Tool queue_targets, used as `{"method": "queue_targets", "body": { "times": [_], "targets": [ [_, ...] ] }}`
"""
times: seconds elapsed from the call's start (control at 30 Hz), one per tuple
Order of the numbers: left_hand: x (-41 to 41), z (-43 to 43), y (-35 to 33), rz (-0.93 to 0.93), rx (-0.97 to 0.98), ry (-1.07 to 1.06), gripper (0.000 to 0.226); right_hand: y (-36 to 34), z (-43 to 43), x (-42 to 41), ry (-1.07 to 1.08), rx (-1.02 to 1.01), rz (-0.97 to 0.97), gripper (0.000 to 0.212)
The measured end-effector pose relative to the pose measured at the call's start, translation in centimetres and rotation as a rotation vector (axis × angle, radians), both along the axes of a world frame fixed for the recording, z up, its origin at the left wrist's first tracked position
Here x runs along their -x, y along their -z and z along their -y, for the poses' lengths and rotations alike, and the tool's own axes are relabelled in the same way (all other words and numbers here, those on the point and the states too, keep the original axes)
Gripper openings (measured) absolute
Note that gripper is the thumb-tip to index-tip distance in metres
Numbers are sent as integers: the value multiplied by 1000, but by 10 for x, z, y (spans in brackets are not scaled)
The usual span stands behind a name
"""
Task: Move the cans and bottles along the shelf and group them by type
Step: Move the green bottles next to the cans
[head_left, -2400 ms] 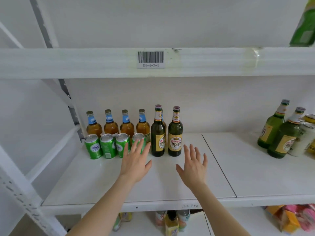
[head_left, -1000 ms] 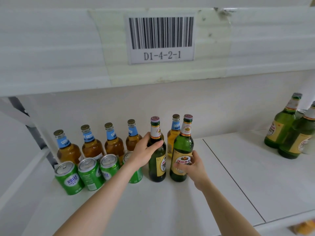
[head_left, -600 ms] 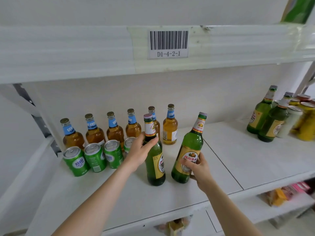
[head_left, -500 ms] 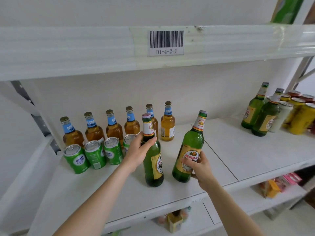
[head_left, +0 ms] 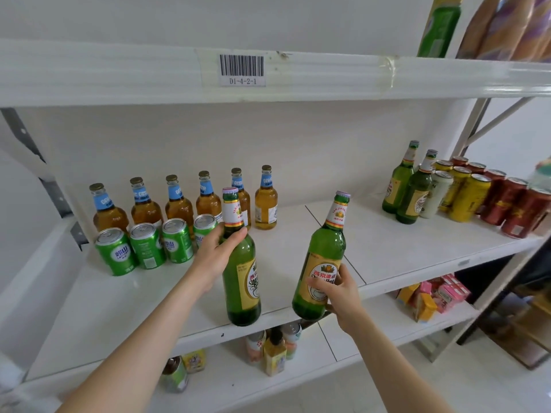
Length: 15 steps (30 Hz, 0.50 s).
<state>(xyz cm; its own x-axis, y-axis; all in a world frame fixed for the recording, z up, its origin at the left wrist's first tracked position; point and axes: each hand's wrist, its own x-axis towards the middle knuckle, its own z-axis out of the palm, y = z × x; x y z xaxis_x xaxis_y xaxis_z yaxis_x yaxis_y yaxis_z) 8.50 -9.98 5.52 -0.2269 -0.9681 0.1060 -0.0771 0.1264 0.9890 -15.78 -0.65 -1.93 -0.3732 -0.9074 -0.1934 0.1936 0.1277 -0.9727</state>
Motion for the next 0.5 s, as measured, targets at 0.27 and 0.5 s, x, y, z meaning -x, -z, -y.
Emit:
{"method": "queue_targets", "body": {
  "times": [0.27, 0.5],
  "targets": [
    [64, -39, -4, -45, -36, -62, 14, -8, -33, 66, -49, -9, -19, 52],
    [139, -71, -4, -64, -50, -71, 15, -13, -64, 140, -92, -13, -49, 51]
  ]
}}
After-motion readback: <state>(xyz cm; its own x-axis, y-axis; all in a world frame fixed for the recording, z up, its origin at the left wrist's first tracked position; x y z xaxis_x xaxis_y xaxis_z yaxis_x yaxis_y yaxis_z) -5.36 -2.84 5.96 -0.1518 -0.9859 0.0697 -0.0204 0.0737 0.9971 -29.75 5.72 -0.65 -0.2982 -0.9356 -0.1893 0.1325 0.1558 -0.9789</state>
